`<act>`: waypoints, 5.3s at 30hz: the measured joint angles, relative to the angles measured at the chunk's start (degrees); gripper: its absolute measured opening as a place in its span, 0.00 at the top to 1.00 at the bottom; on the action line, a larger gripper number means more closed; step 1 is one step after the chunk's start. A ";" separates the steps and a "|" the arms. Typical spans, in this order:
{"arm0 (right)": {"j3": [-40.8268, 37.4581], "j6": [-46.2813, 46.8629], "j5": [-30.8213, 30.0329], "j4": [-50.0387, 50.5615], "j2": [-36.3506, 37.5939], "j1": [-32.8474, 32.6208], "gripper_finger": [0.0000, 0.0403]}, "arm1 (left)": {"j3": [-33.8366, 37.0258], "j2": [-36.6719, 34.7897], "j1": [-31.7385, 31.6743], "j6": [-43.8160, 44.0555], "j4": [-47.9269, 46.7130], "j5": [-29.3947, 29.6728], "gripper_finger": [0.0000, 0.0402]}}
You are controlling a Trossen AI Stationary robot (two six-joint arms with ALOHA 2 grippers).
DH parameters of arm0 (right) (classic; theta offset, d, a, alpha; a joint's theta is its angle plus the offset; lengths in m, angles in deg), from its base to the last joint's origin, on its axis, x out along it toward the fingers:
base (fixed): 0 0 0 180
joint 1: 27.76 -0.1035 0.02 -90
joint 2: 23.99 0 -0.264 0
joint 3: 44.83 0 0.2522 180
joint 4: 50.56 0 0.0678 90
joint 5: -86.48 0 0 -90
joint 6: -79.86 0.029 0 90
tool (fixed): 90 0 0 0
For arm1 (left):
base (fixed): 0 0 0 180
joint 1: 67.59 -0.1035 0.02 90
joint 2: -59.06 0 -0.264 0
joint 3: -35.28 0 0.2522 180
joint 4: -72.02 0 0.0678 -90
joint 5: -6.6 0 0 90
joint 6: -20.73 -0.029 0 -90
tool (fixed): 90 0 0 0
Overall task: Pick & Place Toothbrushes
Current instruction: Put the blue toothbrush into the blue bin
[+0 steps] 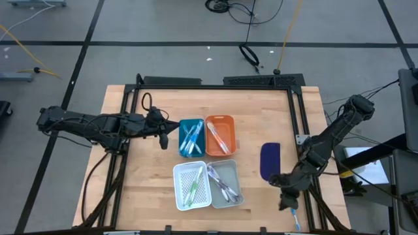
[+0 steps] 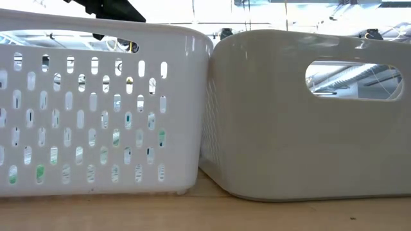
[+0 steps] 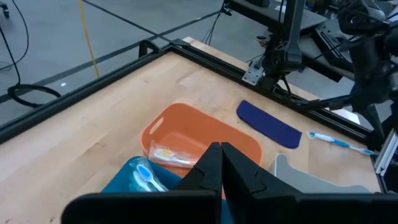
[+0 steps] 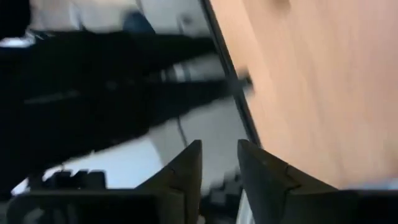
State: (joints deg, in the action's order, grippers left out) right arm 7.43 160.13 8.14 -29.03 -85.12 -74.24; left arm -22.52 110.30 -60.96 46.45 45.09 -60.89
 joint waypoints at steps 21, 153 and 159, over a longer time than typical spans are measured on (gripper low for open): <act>-0.02 28.64 13.99 7.46 0.00 -4.09 0.90 | -0.02 0.00 0.00 -2.80 -0.04 0.04 0.99; -5.95 38.86 -1.59 17.48 -9.50 2.34 0.97 | -0.07 0.02 0.00 -2.45 -0.26 0.39 0.98; -5.14 35.63 -3.72 16.57 -4.48 2.32 0.97 | -0.07 0.01 0.00 0.94 -0.24 -0.12 0.98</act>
State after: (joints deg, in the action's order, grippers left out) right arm 2.30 195.76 4.41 -12.46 -89.59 -71.92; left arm -22.58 110.31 -60.96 47.40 44.85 -61.01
